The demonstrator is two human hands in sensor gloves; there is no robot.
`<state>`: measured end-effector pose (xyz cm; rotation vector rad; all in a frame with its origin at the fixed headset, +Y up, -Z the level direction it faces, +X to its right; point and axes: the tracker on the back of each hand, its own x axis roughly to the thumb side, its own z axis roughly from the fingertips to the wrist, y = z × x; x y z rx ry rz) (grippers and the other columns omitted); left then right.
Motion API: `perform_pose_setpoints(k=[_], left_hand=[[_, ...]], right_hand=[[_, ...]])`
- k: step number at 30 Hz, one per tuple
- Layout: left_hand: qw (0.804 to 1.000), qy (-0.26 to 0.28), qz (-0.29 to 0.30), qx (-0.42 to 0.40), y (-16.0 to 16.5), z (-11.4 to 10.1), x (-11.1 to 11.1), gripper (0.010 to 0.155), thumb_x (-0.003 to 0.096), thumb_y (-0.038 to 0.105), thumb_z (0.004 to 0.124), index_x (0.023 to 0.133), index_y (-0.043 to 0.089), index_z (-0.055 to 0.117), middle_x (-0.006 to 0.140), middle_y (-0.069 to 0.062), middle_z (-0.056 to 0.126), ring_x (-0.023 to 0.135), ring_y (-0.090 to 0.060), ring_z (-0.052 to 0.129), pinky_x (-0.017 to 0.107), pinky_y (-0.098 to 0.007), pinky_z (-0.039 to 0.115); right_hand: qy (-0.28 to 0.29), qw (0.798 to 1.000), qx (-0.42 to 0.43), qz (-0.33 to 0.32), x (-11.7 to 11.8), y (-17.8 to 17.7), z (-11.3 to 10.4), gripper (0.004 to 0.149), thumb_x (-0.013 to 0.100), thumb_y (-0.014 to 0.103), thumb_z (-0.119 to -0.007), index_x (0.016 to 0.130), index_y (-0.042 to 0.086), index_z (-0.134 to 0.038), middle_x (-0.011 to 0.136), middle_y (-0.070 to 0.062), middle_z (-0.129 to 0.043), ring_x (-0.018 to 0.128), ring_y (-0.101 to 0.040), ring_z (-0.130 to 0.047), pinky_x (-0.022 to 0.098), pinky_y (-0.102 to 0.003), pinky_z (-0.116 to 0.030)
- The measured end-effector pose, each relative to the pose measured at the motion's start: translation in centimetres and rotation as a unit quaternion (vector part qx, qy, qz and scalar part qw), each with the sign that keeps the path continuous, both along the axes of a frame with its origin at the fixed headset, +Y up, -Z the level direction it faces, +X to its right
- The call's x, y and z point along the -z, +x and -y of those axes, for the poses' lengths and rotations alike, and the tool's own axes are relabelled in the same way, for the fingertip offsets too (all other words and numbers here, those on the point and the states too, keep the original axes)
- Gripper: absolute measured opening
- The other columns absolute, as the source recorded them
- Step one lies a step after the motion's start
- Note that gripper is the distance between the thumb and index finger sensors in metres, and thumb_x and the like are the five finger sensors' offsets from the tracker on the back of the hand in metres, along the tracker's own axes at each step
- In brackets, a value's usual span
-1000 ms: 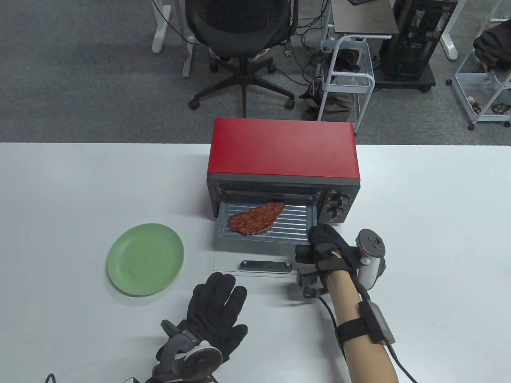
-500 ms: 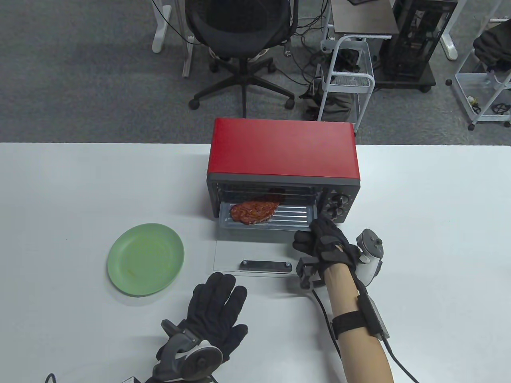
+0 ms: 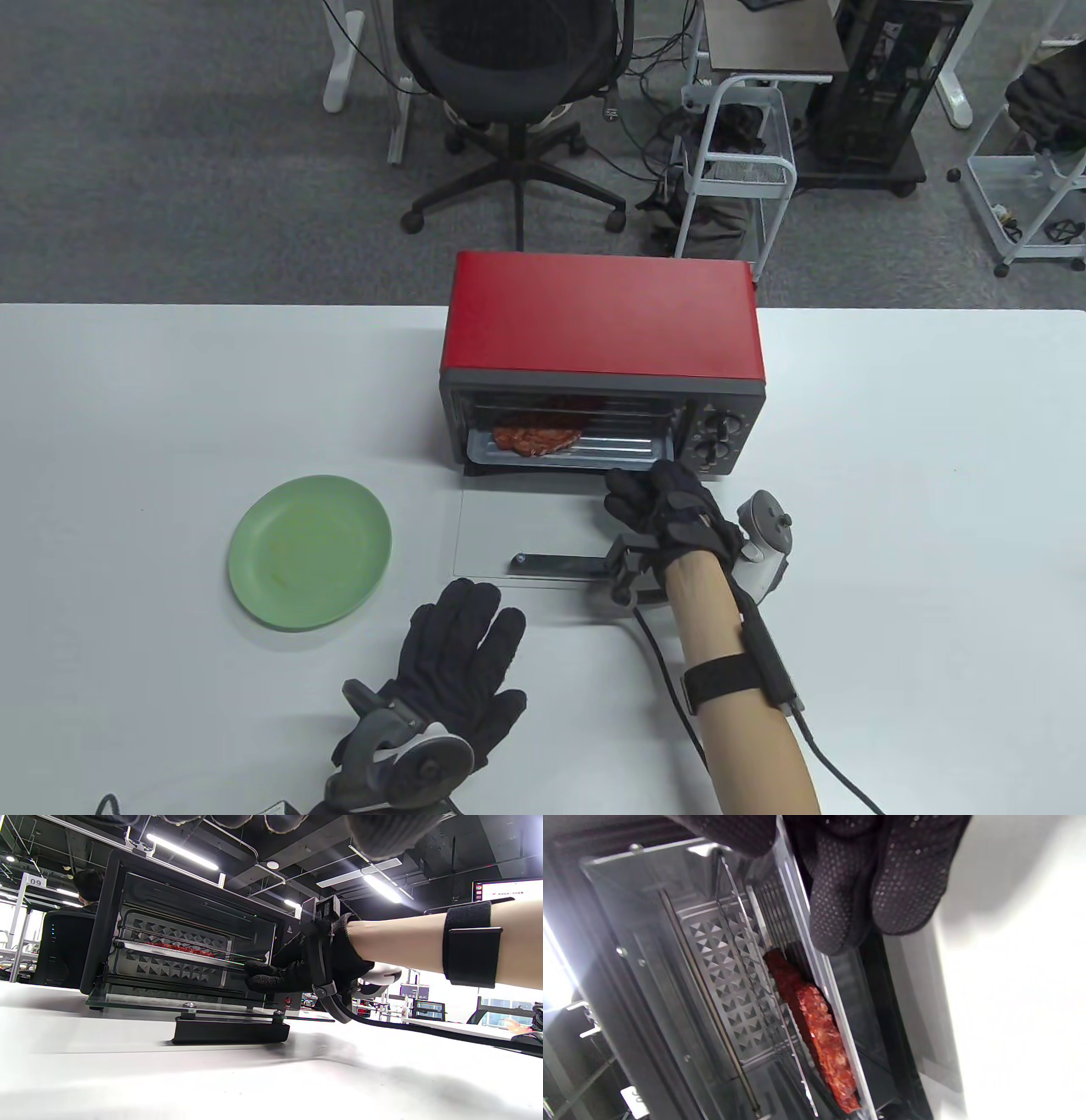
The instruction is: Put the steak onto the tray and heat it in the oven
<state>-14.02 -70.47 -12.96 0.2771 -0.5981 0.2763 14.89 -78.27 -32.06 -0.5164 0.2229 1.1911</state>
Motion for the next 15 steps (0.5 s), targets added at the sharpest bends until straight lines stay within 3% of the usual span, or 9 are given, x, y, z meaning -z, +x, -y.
perform_pose_setpoints(k=[3,7,10,15], left_hand=[[1.0,0.001,0.0,-0.001,0.0,0.0,0.0,0.081,0.0503,0.051,0.068,0.116,0.018,0.036,0.121,-0.024,0.031,0.109,-0.054,0.035,0.069,-0.076,0.047],[1.0,-0.001,0.0,0.0,0.0,0.1,0.1,0.08,0.0503,0.051,0.068,0.116,0.018,0.036,0.121,-0.024,0.03,0.109,-0.054,0.035,0.069,-0.076,0.047],[1.0,-0.001,0.0,0.0,0.0,0.0,0.1,0.08,0.0504,0.051,0.068,0.116,0.018,0.036,0.121,-0.023,0.031,0.109,-0.054,0.036,0.069,-0.076,0.047],[1.0,-0.001,-0.001,-0.002,0.0,0.1,0.1,0.08,0.0503,0.051,0.068,0.116,0.018,0.036,0.121,-0.024,0.031,0.109,-0.054,0.036,0.069,-0.076,0.047]], right_hand=[[-0.023,0.999,-0.044,0.003,0.2,0.1,-0.1,0.056,0.062,0.034,-0.06,0.111,0.012,-0.044,0.094,-0.009,-0.085,0.065,-0.019,-0.108,0.05,-0.044,-0.095],[-0.042,0.996,-0.071,-0.018,0.7,-0.1,-0.4,0.044,0.063,0.038,-0.059,0.099,0.014,-0.066,0.079,-0.004,-0.097,0.05,-0.016,-0.113,0.04,-0.04,-0.101],[-0.041,0.996,-0.078,-0.025,1.1,0.0,-0.4,0.043,0.064,0.04,-0.056,0.1,0.018,-0.064,0.078,0.002,-0.096,0.049,-0.012,-0.113,0.04,-0.036,-0.102],[-0.035,0.998,-0.03,-0.044,1.8,-0.5,-0.2,0.05,0.066,0.043,-0.052,0.11,0.02,-0.046,0.094,0.007,-0.084,0.065,-0.009,-0.106,0.052,-0.034,-0.097]])
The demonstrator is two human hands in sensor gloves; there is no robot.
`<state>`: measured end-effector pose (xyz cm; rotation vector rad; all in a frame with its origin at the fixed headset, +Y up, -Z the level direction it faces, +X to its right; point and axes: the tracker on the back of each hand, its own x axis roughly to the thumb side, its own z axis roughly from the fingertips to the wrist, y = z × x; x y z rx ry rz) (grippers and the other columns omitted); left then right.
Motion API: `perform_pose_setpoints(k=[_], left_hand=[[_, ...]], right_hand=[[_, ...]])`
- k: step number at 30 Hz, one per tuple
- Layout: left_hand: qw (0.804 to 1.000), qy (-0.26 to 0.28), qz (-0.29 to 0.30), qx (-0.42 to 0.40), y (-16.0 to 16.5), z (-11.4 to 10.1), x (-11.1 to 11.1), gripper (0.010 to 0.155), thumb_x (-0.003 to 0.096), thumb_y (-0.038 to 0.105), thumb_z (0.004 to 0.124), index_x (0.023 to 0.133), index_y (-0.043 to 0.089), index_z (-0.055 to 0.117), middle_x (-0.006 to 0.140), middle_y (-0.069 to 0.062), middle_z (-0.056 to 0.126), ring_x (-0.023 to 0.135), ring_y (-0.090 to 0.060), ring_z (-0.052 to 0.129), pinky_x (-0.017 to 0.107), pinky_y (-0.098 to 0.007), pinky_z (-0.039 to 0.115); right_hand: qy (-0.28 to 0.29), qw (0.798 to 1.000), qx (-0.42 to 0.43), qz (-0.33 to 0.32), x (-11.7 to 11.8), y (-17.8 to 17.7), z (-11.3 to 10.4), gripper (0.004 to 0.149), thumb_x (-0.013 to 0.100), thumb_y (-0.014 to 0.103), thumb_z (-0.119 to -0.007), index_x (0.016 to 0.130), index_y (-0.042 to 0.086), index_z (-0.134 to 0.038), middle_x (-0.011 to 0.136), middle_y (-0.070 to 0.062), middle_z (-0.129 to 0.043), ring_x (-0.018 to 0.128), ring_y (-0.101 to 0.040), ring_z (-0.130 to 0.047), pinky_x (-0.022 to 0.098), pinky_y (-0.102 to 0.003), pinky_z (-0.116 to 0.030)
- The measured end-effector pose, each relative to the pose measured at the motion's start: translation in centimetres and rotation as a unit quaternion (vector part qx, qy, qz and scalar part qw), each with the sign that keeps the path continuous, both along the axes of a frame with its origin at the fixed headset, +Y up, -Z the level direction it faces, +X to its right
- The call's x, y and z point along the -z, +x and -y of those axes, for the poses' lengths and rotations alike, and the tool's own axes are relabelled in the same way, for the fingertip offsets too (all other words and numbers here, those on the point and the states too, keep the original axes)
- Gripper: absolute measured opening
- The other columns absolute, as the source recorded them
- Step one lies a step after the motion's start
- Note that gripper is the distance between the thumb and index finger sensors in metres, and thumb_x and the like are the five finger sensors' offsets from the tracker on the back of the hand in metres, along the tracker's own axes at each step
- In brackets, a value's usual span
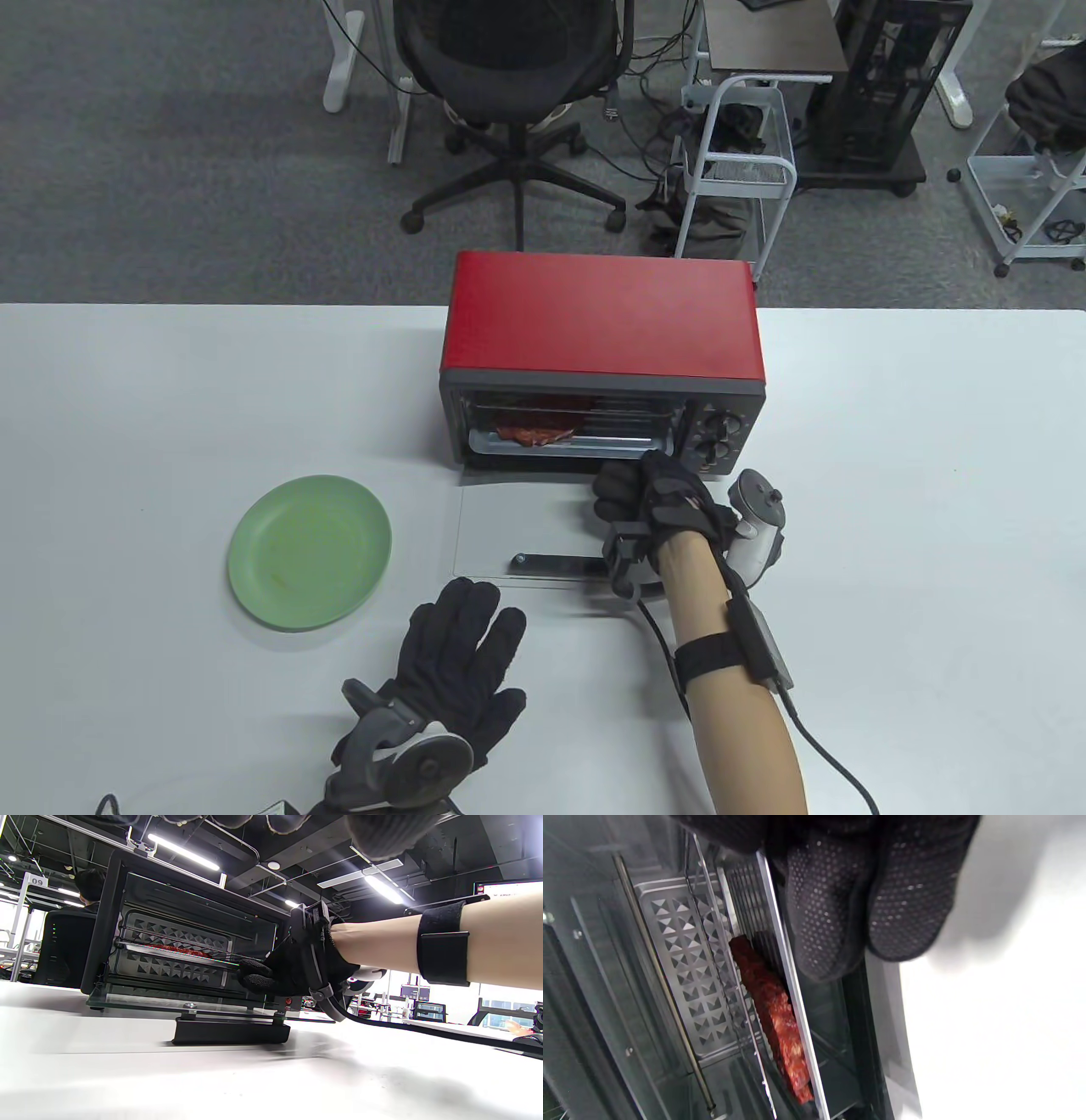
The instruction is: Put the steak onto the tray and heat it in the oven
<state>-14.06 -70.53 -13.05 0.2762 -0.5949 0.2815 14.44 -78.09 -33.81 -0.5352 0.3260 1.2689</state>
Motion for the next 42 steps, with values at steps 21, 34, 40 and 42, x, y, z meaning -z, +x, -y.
perform_pose_setpoints(k=[21,34,40,42], left_hand=[[1.0,0.002,0.0,-0.001,-0.1,0.0,0.0,0.081,0.0503,0.051,0.068,0.116,0.017,0.036,0.121,-0.024,0.031,0.109,-0.054,0.036,0.069,-0.076,0.047],[1.0,0.0,-0.004,-0.004,-0.2,0.1,-0.1,0.081,0.0503,0.051,0.068,0.116,0.017,0.035,0.121,-0.023,0.031,0.109,-0.054,0.036,0.069,-0.076,0.047],[1.0,0.007,-0.006,-0.003,-0.2,0.0,-0.2,0.081,0.0503,0.051,0.068,0.116,0.017,0.035,0.121,-0.023,0.031,0.109,-0.054,0.036,0.069,-0.076,0.047],[1.0,0.008,-0.006,-0.003,-0.2,0.0,-0.2,0.081,0.0504,0.051,0.068,0.116,0.017,0.035,0.121,-0.023,0.031,0.11,-0.054,0.036,0.069,-0.076,0.047]], right_hand=[[0.047,0.997,0.057,-0.034,2.8,-1.8,-0.9,0.08,0.069,0.05,-0.039,0.125,0.006,-0.004,0.123,0.003,-0.04,0.102,-0.009,-0.073,0.074,-0.035,-0.076],[0.062,0.996,0.027,-0.05,1.1,-1.9,-1.7,0.077,0.068,0.049,-0.045,0.121,0.008,-0.008,0.116,-0.005,-0.048,0.093,-0.024,-0.08,0.068,-0.05,-0.073],[0.086,0.982,-0.137,-0.097,-2.0,-0.6,-4.7,0.069,0.063,0.045,-0.055,0.116,0.006,-0.034,0.107,-0.023,-0.061,0.079,-0.041,-0.088,0.058,-0.059,-0.075],[0.099,0.969,-0.201,-0.107,-3.3,-0.1,-5.6,0.068,0.061,0.044,-0.058,0.113,0.003,-0.044,0.102,-0.026,-0.067,0.074,-0.043,-0.091,0.054,-0.06,-0.077]])
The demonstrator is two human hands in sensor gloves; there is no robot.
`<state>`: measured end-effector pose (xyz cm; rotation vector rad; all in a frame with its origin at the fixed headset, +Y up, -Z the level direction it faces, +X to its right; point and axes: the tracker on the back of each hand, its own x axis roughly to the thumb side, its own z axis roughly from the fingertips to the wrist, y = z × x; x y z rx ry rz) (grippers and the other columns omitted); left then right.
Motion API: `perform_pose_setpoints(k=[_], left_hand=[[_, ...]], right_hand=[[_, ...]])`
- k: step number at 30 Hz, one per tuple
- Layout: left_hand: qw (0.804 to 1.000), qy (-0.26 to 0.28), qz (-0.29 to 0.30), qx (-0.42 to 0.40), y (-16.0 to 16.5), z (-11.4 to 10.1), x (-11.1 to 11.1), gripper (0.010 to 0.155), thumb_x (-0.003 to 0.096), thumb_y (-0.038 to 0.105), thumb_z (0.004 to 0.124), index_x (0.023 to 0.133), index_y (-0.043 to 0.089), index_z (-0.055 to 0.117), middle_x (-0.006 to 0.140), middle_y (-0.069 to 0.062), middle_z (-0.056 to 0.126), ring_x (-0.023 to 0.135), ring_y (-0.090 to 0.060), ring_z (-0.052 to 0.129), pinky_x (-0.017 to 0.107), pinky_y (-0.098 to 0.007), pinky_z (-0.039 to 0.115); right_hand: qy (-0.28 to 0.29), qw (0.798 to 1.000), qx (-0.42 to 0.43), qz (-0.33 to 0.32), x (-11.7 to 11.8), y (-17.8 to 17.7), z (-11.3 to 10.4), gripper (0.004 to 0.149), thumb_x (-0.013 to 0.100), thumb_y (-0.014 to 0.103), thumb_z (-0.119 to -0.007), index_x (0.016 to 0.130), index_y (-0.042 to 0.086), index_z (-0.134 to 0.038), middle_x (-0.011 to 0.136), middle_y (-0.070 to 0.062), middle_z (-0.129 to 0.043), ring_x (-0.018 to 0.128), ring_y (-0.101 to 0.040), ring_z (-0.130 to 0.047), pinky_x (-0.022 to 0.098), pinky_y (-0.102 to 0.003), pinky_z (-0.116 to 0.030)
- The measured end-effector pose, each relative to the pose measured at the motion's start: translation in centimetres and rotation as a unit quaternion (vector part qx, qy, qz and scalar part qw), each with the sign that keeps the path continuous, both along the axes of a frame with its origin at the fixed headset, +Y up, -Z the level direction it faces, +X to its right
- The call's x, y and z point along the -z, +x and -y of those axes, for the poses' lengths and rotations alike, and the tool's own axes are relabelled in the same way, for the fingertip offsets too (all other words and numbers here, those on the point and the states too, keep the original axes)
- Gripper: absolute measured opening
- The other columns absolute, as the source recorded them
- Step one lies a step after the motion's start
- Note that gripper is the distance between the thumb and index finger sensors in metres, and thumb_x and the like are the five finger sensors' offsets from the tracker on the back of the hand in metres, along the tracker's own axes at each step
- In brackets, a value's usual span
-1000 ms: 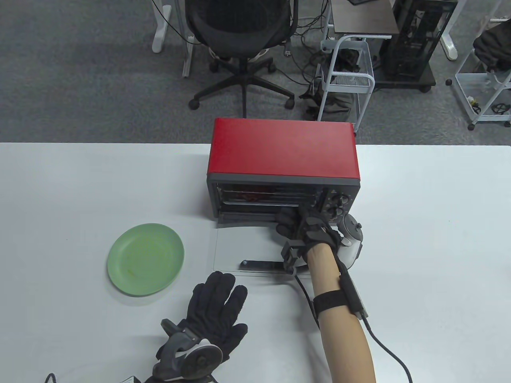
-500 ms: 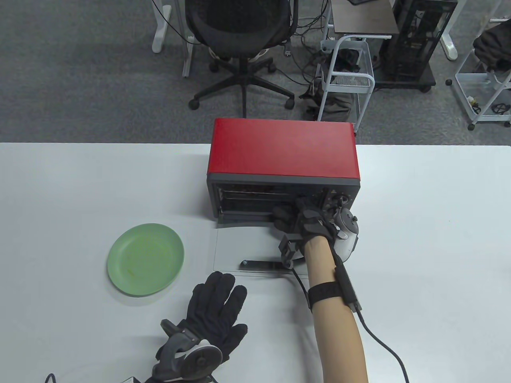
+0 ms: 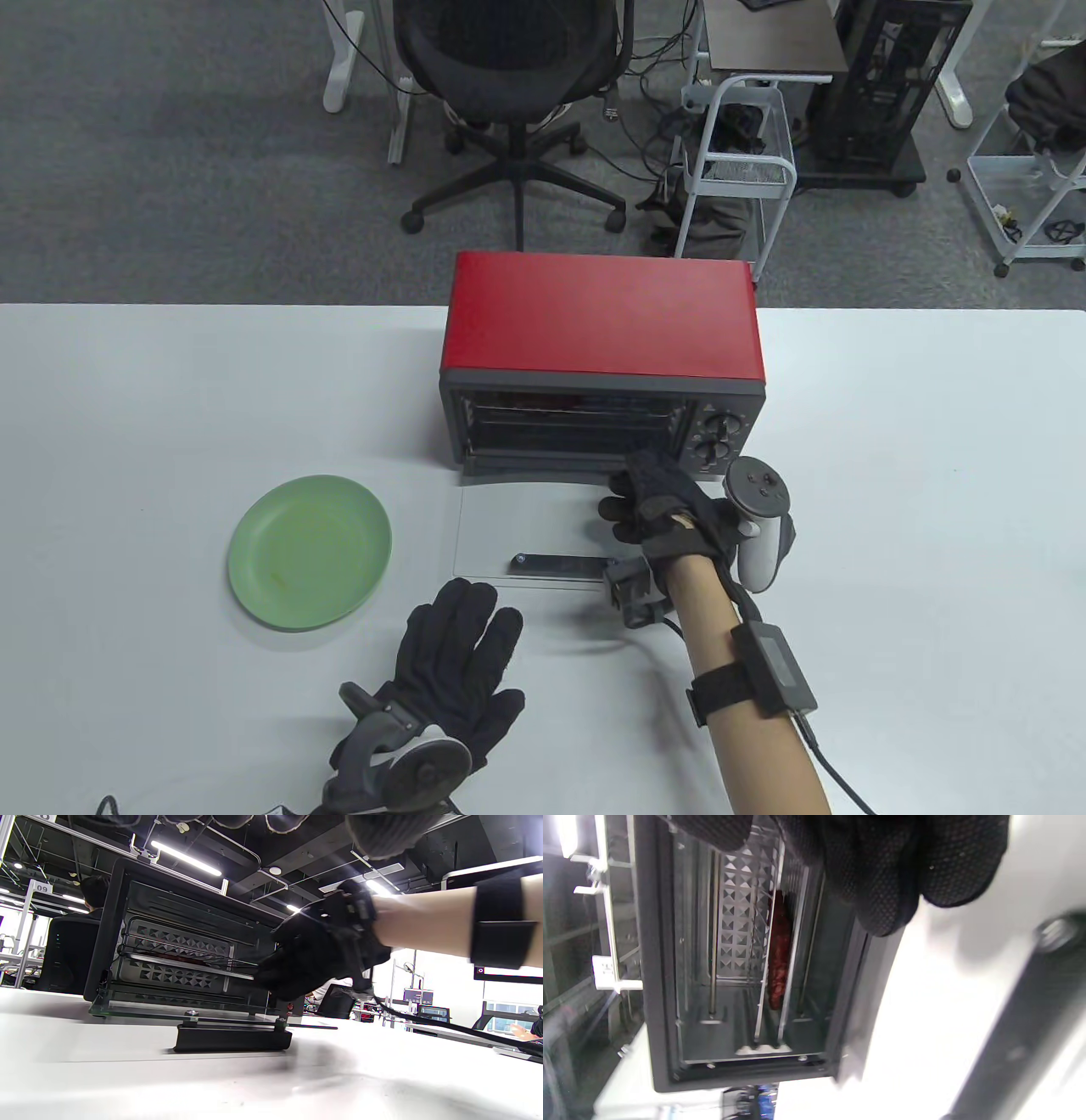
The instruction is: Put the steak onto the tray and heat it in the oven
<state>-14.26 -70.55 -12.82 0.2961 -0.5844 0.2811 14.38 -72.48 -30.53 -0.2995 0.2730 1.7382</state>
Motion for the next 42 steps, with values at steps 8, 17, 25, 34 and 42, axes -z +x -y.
perform_pose_setpoints(k=[8,17,25,34,42], left_hand=[[1.0,0.001,-0.001,0.001,0.0,0.0,0.0,0.081,0.0503,0.051,0.068,0.116,0.017,0.035,0.121,-0.023,0.031,0.11,-0.054,0.036,0.069,-0.076,0.047],[1.0,0.003,-0.005,0.003,0.1,0.0,-0.1,0.081,0.0504,0.051,0.067,0.116,0.017,0.035,0.121,-0.023,0.031,0.11,-0.054,0.036,0.07,-0.076,0.047],[1.0,0.0,-0.005,0.004,0.2,0.1,0.0,0.081,0.0503,0.051,0.068,0.116,0.017,0.035,0.121,-0.023,0.031,0.11,-0.054,0.036,0.069,-0.076,0.047],[1.0,-0.001,-0.004,0.007,0.2,0.1,0.0,0.081,0.0503,0.051,0.068,0.116,0.017,0.035,0.121,-0.023,0.031,0.11,-0.053,0.036,0.07,-0.076,0.047],[1.0,0.001,-0.004,0.008,0.2,0.1,0.0,0.081,0.0503,0.051,0.068,0.116,0.017,0.035,0.121,-0.023,0.031,0.11,-0.054,0.036,0.069,-0.076,0.047]], right_hand=[[0.001,0.991,-0.115,-0.066,-6.1,0.6,0.2,0.064,0.057,0.045,-0.064,0.099,-0.003,-0.07,0.082,-0.028,-0.09,0.053,-0.042,-0.103,0.04,-0.059,-0.085],[-0.091,0.975,-0.105,-0.171,-8.6,-0.2,4.0,0.072,0.058,0.044,-0.062,0.105,-0.01,-0.055,0.084,-0.033,-0.086,0.052,-0.044,-0.103,0.038,-0.06,-0.085],[-0.122,0.974,-0.038,-0.186,-8.2,-0.3,5.7,0.078,0.059,0.044,-0.06,0.11,-0.007,-0.031,0.079,-0.029,-0.09,0.042,-0.035,-0.107,0.033,-0.053,-0.09],[-0.126,0.976,-0.017,-0.174,-8.4,-0.6,6.1,0.08,0.059,0.045,-0.06,0.11,-0.004,-0.023,0.078,-0.028,-0.09,0.039,-0.03,-0.109,0.031,-0.049,-0.093],[-0.08,0.985,-0.062,-0.14,-9.1,-1.3,5.2,0.079,0.059,0.046,-0.06,0.111,-0.001,-0.023,0.081,-0.028,-0.089,0.04,-0.03,-0.109,0.031,-0.049,-0.093]])
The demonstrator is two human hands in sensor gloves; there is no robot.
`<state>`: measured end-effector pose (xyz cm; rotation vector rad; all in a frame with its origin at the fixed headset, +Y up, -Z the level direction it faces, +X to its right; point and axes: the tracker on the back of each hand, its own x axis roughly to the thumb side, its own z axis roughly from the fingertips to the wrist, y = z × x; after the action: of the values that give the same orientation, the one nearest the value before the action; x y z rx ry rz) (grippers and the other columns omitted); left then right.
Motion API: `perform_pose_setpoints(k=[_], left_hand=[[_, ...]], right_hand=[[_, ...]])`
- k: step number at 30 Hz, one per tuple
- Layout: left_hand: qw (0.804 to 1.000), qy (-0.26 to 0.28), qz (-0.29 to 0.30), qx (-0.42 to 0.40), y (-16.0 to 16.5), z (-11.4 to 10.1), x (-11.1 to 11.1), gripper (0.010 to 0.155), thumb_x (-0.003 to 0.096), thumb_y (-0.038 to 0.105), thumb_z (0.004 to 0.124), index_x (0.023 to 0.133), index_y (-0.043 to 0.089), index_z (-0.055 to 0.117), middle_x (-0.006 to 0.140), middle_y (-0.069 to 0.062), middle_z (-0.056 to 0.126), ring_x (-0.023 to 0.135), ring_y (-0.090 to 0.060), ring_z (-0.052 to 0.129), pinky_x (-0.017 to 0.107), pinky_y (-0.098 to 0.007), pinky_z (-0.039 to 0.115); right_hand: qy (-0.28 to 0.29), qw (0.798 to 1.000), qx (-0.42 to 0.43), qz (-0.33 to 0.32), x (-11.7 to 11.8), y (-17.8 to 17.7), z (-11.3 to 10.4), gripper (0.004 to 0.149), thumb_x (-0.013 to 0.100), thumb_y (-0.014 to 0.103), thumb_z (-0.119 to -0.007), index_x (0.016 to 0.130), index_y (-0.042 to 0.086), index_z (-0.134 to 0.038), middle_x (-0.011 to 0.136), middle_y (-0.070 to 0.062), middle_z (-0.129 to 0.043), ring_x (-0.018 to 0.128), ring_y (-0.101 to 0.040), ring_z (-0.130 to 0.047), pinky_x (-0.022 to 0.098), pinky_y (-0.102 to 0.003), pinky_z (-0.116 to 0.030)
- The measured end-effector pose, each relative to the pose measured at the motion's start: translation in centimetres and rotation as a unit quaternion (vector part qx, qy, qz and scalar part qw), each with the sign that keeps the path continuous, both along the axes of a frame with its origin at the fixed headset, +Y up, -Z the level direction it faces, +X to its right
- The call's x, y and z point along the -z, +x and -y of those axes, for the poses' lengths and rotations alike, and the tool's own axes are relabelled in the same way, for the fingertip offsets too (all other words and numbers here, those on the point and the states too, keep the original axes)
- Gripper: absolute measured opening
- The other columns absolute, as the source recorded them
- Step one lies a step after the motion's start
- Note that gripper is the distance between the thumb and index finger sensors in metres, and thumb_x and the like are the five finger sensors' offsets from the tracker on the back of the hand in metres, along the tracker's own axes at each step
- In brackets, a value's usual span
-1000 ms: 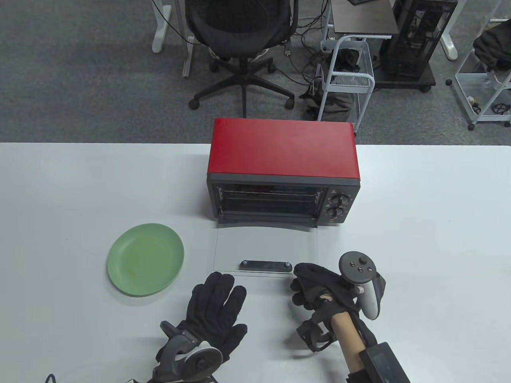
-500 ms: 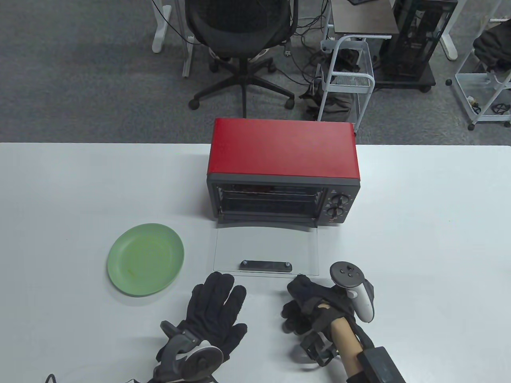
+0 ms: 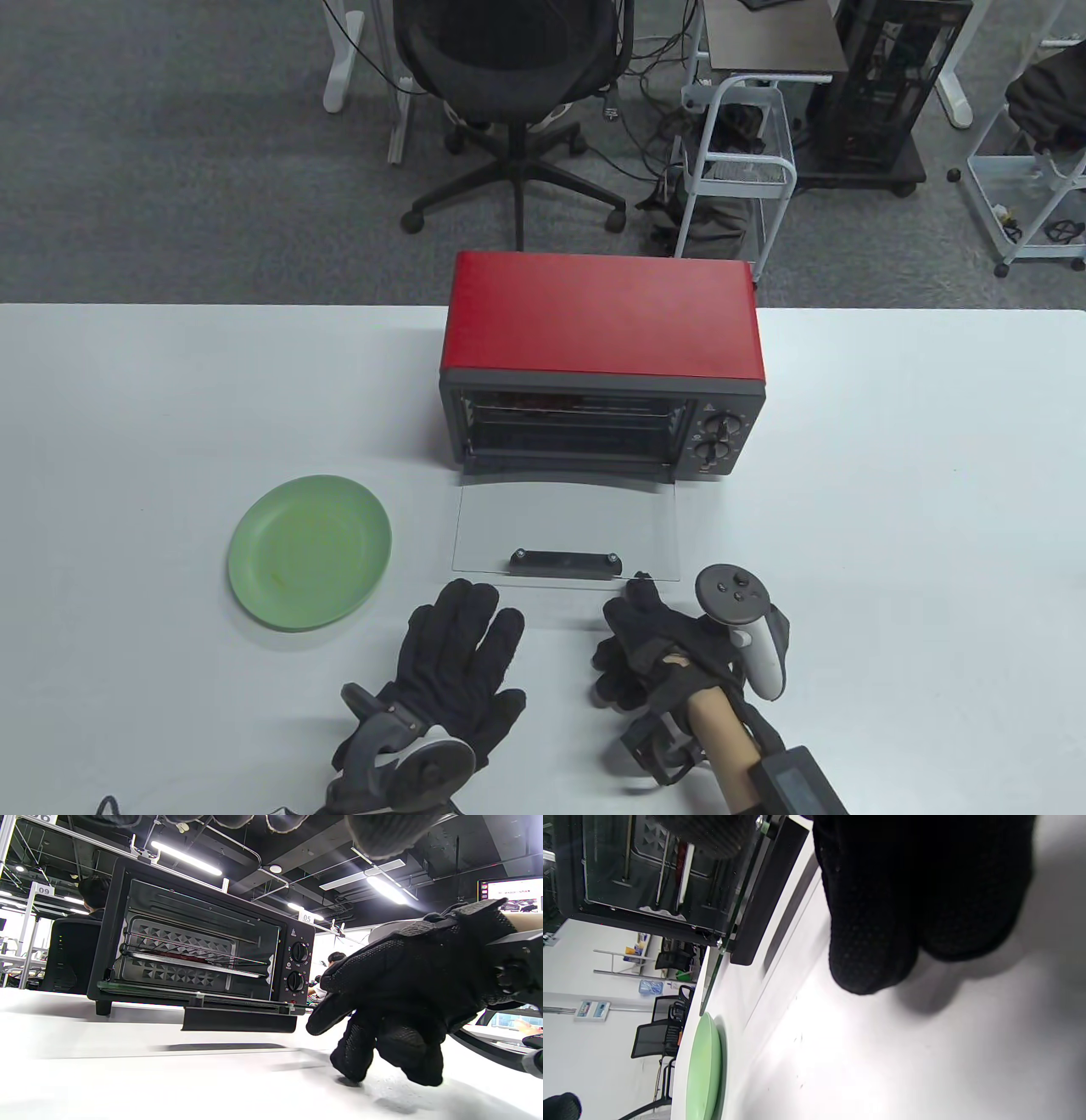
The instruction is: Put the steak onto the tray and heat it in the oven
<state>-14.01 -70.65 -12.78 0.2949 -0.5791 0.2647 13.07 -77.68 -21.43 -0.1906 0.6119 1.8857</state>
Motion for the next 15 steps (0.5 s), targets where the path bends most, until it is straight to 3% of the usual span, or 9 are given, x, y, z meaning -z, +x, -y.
perform_pose_setpoints(k=[15], left_hand=[[1.0,0.001,0.002,0.003,0.08,0.01,-0.06,0.081,0.0503,0.051,0.067,0.116,0.017,0.035,0.121,-0.023,0.031,0.11,-0.053,0.036,0.07,-0.076,0.047]], right_hand=[[0.026,0.996,0.05,0.074,0.4,-0.33,0.03,0.073,0.058,0.044,-0.064,0.113,0.011,-0.03,0.086,-0.024,-0.087,0.049,-0.028,-0.109,0.038,-0.047,-0.094]])
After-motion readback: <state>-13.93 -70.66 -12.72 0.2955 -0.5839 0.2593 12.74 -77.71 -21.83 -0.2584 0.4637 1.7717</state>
